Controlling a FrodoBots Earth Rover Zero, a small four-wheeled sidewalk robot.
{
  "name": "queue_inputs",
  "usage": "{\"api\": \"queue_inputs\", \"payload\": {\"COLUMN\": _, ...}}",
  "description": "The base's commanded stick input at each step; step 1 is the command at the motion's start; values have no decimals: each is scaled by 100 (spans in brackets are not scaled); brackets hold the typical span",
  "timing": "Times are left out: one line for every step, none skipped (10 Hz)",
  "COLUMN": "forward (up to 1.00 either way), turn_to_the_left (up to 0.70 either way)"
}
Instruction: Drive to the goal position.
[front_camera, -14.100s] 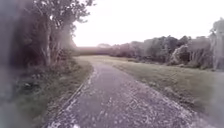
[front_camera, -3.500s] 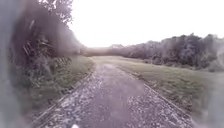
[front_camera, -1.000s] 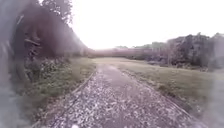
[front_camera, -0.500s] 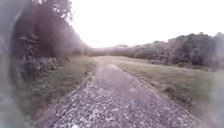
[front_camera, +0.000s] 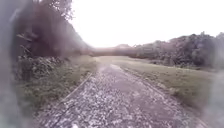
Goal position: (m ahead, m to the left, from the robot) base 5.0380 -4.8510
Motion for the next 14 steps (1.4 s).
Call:
{"api": "queue_inputs", "payload": {"forward": 50, "turn_to_the_left": 0}}
{"api": "queue_inputs", "payload": {"forward": 50, "turn_to_the_left": 0}}
{"api": "queue_inputs", "payload": {"forward": 50, "turn_to_the_left": 0}}
{"api": "queue_inputs", "payload": {"forward": 50, "turn_to_the_left": 0}}
{"api": "queue_inputs", "payload": {"forward": 50, "turn_to_the_left": 0}}
{"api": "queue_inputs", "payload": {"forward": 50, "turn_to_the_left": 0}}
{"api": "queue_inputs", "payload": {"forward": 50, "turn_to_the_left": 0}}
{"api": "queue_inputs", "payload": {"forward": 50, "turn_to_the_left": 0}}
{"api": "queue_inputs", "payload": {"forward": 50, "turn_to_the_left": 0}}
{"api": "queue_inputs", "payload": {"forward": 50, "turn_to_the_left": 0}}
{"api": "queue_inputs", "payload": {"forward": 50, "turn_to_the_left": 0}}
{"api": "queue_inputs", "payload": {"forward": 50, "turn_to_the_left": 0}}
{"api": "queue_inputs", "payload": {"forward": 50, "turn_to_the_left": 0}}
{"api": "queue_inputs", "payload": {"forward": 50, "turn_to_the_left": 0}}
